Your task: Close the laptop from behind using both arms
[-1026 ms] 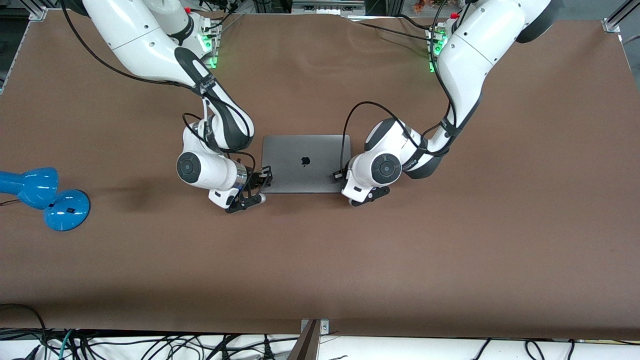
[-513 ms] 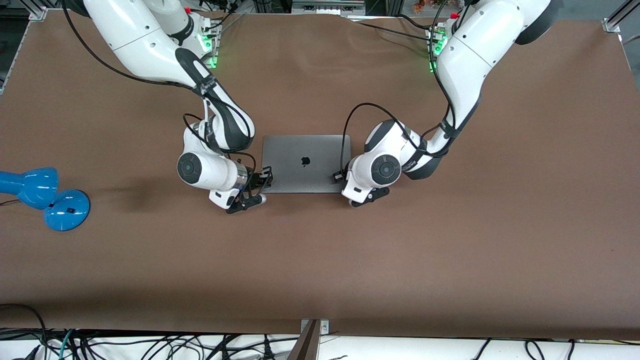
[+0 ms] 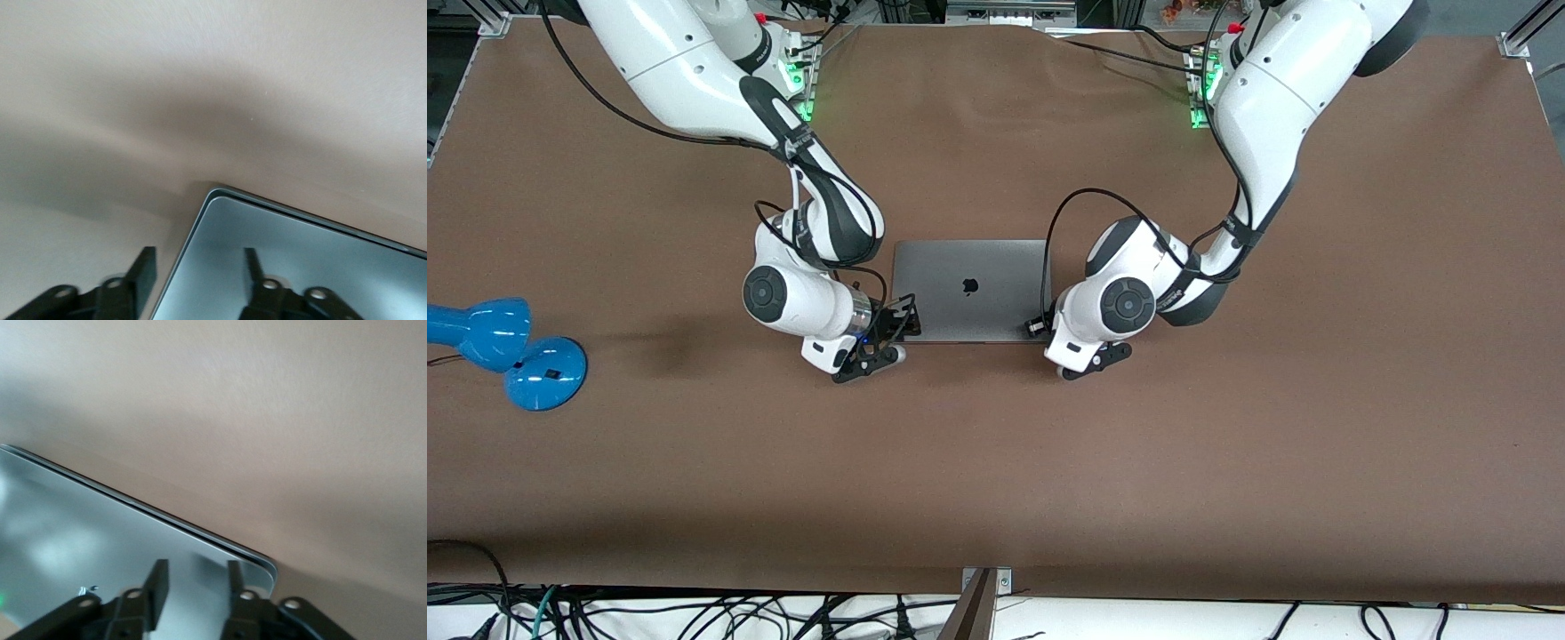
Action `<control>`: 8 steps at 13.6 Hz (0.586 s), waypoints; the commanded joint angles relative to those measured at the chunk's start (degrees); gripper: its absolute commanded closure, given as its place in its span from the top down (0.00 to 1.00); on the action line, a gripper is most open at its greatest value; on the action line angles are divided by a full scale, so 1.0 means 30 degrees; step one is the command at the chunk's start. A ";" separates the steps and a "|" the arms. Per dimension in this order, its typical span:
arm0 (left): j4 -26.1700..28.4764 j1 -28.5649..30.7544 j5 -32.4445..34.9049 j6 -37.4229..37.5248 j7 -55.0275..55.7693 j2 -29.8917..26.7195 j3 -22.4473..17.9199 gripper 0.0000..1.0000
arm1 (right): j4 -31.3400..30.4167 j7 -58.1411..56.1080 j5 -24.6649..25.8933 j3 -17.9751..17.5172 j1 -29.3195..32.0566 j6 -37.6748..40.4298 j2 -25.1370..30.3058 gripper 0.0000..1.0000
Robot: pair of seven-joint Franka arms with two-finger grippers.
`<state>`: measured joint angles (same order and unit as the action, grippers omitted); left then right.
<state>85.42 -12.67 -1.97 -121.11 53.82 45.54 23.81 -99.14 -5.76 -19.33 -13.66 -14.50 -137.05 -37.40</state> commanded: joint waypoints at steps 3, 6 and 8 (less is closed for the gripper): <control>0.0327 0.1054 0.0539 0.3508 -0.1879 -0.3482 0.0120 1.00 | -0.0323 0.1179 0.0174 0.0888 -0.0032 0.4274 0.3375 1.00; 0.0298 0.1816 0.0568 0.5650 -0.3285 -0.5446 0.0149 1.00 | -0.0119 0.4662 0.1891 0.1475 0.0086 0.8349 0.6042 1.00; 0.0298 0.2404 0.0568 0.6500 -0.3788 -0.6851 0.0150 1.00 | -0.0060 0.6568 0.4151 0.1447 0.0144 1.0488 0.7799 1.00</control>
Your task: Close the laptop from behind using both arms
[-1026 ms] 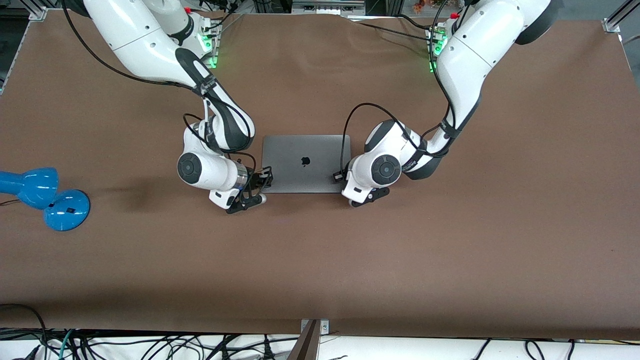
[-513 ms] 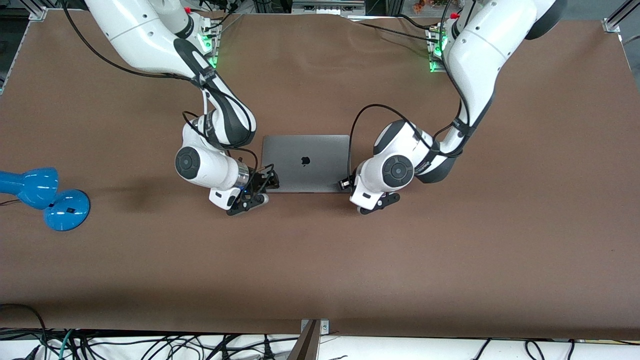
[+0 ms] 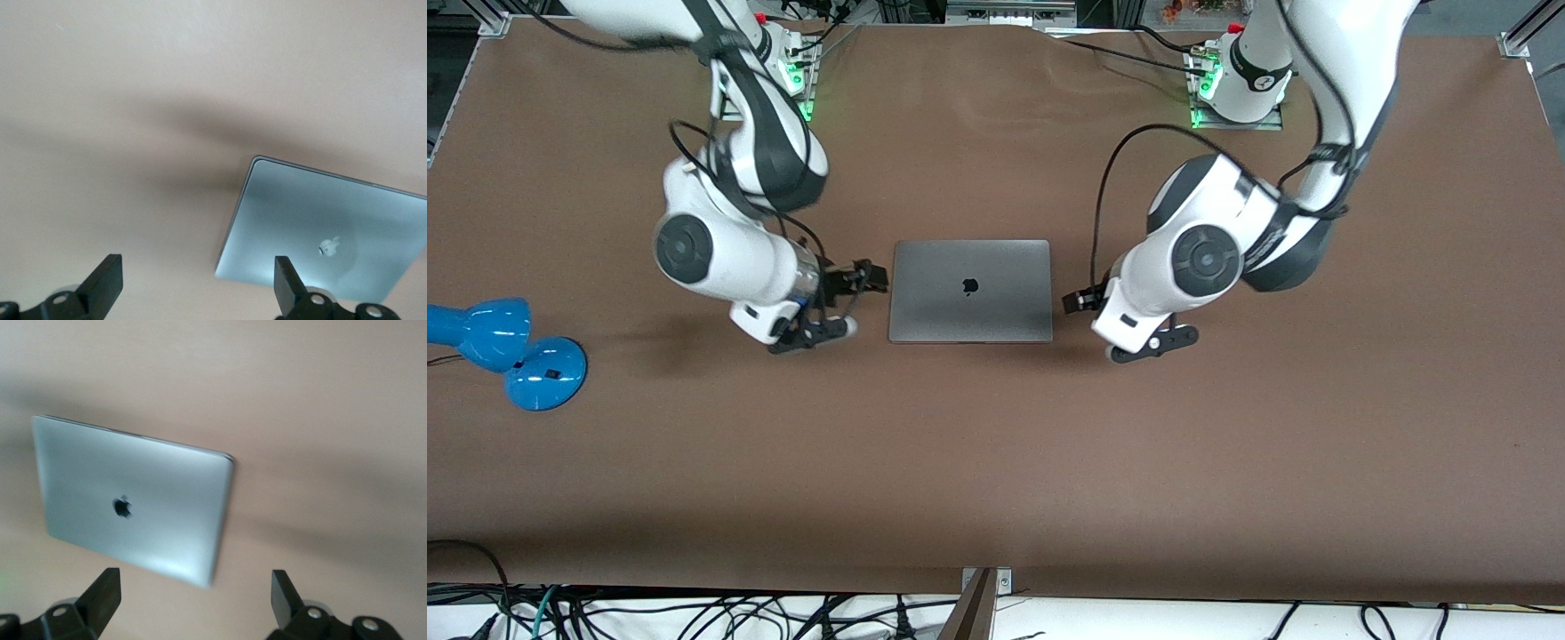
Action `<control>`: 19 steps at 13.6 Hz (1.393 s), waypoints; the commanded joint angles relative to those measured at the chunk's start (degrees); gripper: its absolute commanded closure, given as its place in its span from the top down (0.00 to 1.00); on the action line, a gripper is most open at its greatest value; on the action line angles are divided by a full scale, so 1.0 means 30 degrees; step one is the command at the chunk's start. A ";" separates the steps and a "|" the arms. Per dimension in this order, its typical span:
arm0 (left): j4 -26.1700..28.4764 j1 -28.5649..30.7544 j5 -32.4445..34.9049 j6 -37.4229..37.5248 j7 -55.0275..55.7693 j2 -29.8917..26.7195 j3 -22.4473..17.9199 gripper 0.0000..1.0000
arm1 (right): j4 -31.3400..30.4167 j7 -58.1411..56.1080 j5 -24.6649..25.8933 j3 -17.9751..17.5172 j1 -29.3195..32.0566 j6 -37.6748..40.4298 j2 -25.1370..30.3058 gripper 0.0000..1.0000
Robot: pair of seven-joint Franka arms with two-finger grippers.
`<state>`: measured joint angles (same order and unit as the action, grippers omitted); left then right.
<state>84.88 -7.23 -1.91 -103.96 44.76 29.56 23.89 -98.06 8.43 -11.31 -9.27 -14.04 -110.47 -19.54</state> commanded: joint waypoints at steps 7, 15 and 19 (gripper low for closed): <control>0.0505 0.2554 0.1013 0.2014 -0.4191 -0.4778 -0.0053 1.00 | 0.1103 0.2492 0.1399 0.0043 0.2773 0.7112 0.5688 1.00; 0.1233 0.0565 0.1193 0.4828 -1.0087 -0.8764 -0.5121 1.00 | 0.1074 0.2726 0.2687 0.1387 0.4447 0.9726 0.7595 1.00; 0.3753 0.0593 0.0491 0.4858 -1.0116 -1.0961 -0.5093 1.00 | 0.0987 0.2727 0.3268 0.2182 0.4766 0.9171 0.7889 1.00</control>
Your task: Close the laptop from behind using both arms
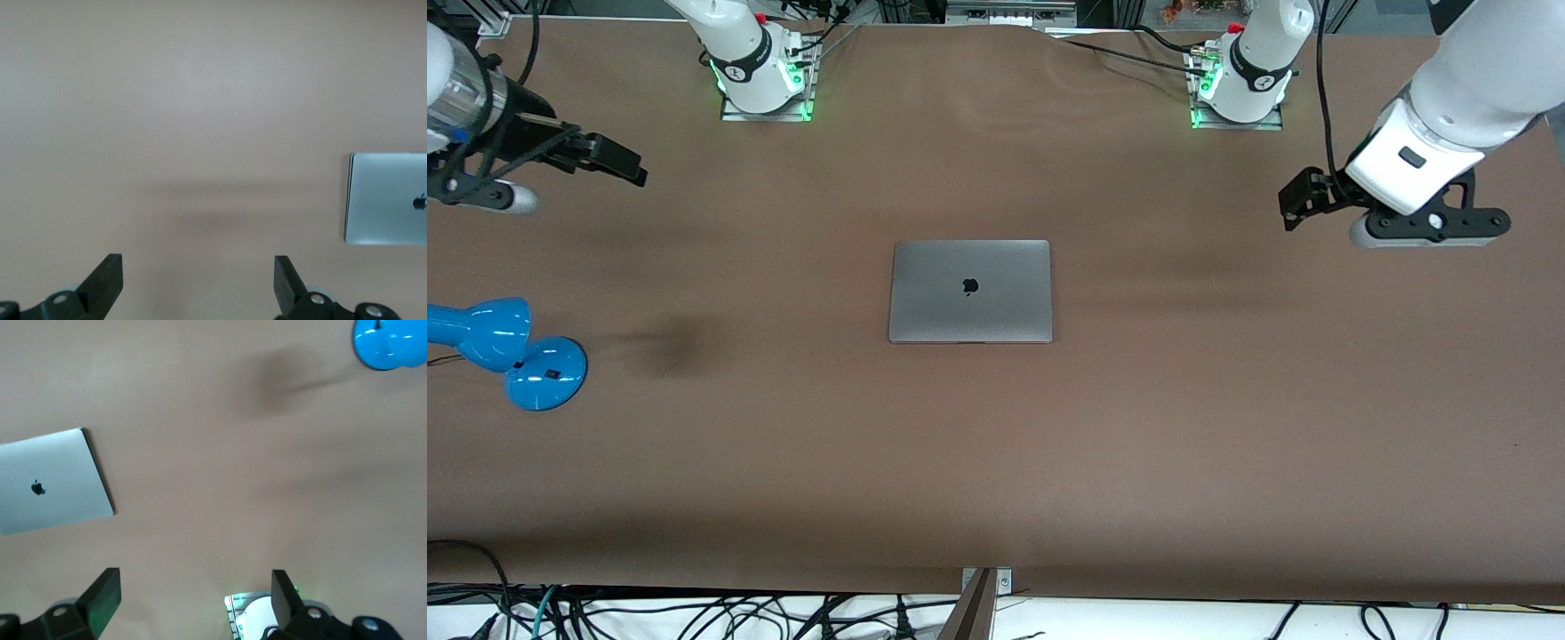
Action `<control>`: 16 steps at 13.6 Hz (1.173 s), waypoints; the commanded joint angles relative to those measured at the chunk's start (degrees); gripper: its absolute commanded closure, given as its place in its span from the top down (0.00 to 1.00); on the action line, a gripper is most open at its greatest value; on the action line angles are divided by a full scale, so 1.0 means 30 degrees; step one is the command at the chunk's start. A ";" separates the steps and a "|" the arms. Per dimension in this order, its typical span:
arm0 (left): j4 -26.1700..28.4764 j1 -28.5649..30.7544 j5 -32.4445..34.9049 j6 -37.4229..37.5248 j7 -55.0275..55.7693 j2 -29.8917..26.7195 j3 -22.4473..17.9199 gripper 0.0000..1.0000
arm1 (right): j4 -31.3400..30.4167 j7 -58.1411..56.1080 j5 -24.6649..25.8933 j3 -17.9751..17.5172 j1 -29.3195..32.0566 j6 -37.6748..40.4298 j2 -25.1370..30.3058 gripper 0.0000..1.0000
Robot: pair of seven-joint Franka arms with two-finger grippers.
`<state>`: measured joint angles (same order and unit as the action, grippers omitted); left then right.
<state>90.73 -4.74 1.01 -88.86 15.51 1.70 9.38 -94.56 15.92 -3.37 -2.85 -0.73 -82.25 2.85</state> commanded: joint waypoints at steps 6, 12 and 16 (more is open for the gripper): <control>0.2715 -0.0294 -0.0455 0.0965 -0.1948 -0.3230 -0.0285 1.00 | -0.0531 0.0112 0.1240 0.0042 0.0420 -0.3224 0.0397 1.00; 0.2950 -0.0968 -0.0485 0.0821 -0.2418 -0.3584 -0.0989 1.00 | -0.0531 0.0112 0.1240 0.0012 0.0420 -0.3285 0.0280 1.00; 0.2949 -0.0968 -0.0485 0.0821 -0.2388 -0.3290 -0.0930 1.00 | -0.0502 0.0141 0.1240 -0.0017 0.0420 -0.3314 0.0251 1.00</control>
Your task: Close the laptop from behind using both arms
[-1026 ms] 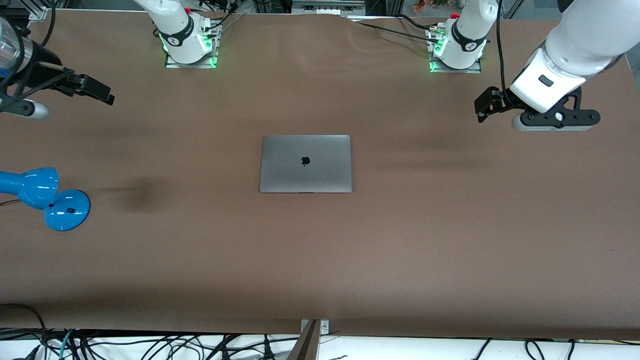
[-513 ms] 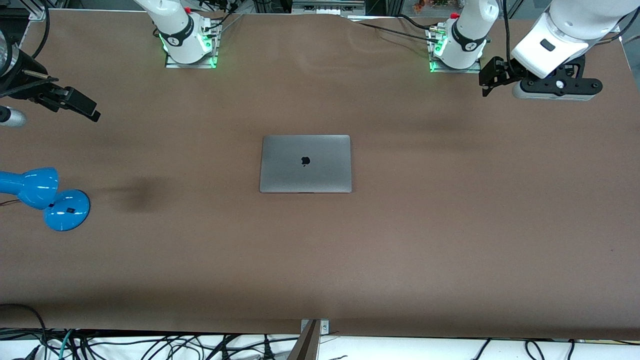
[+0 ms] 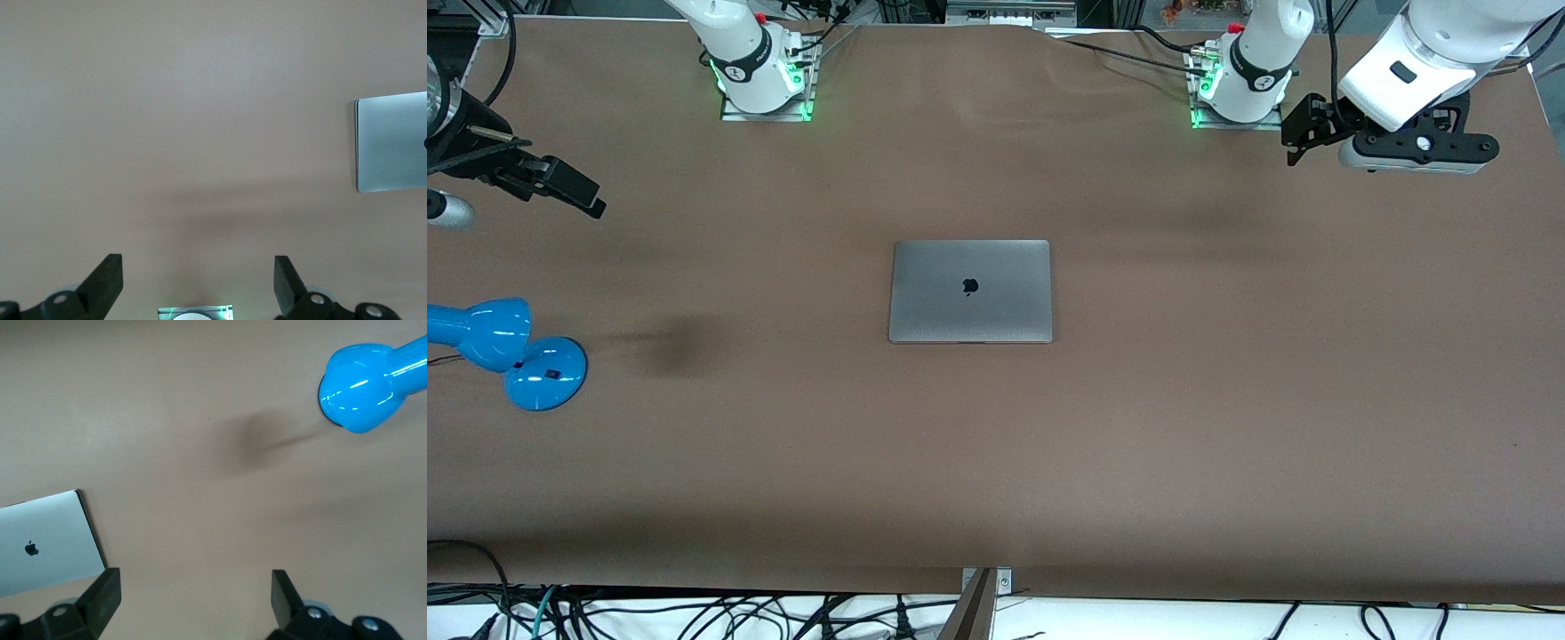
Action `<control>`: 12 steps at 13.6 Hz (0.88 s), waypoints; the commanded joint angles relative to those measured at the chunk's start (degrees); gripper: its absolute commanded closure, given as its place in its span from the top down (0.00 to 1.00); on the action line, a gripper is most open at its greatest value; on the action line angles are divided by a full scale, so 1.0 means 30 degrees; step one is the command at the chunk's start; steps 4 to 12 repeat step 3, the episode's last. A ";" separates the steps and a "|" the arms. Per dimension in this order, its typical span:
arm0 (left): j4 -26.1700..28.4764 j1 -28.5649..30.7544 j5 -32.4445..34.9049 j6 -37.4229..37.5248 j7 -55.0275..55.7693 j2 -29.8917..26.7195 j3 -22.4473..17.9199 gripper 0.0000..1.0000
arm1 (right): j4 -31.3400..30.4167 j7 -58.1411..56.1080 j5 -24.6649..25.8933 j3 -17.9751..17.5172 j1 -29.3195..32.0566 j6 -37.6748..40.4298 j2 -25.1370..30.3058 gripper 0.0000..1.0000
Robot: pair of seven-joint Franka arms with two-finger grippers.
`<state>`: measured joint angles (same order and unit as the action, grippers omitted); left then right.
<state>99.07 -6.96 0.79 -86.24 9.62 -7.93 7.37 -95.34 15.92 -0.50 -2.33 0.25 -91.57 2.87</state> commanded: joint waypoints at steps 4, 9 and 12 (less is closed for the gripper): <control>0.0053 -0.0140 -0.0467 -0.0110 -0.0481 -0.0110 -0.0261 1.00 | -0.0243 0.0112 0.0314 -0.0189 0.0092 -0.0210 0.0216 1.00; 0.0053 -0.0140 -0.0467 -0.0110 -0.0481 -0.0110 -0.0261 1.00 | -0.0243 0.0112 0.0314 -0.0189 0.0092 -0.0210 0.0216 1.00; 0.0053 -0.0140 -0.0467 -0.0110 -0.0481 -0.0110 -0.0261 1.00 | -0.0243 0.0112 0.0314 -0.0189 0.0092 -0.0210 0.0216 1.00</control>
